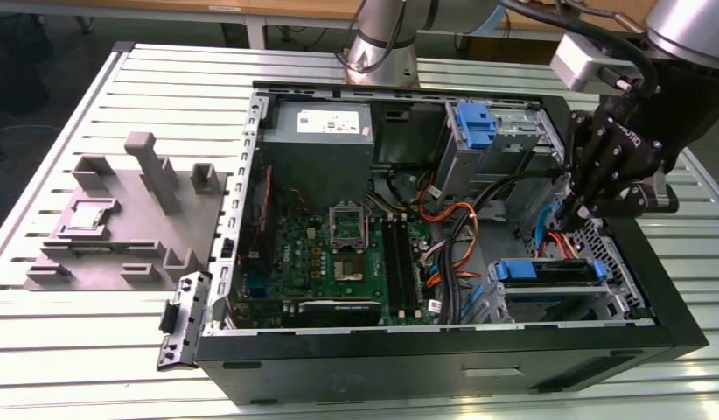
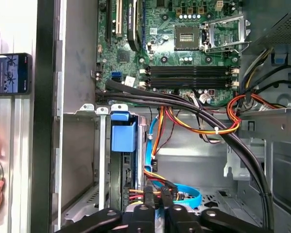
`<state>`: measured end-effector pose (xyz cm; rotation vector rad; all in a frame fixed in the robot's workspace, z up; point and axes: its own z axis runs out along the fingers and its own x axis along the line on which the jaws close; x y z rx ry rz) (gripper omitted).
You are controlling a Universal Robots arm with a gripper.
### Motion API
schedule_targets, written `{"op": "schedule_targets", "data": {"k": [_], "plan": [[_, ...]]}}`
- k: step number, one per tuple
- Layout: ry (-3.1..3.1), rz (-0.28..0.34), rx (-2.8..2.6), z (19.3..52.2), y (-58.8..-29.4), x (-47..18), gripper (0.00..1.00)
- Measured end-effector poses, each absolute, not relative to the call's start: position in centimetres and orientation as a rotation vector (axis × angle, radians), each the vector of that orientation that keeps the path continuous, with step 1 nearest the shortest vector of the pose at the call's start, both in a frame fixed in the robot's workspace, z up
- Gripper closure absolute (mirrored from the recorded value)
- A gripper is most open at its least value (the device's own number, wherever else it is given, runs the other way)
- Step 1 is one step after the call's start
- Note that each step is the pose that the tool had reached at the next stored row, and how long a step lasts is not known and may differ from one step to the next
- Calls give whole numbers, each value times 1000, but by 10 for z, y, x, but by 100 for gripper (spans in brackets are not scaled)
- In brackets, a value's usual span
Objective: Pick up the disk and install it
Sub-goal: 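Insert the second disk wire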
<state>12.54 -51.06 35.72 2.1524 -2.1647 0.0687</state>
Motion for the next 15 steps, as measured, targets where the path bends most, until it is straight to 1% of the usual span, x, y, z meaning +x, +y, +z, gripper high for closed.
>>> {"op": "schedule_targets", "data": {"k": [8,15], "plan": [[-2160,73,2161,356,-518,116,84],[-2168,104,2179,353,-521,109,84]]}}
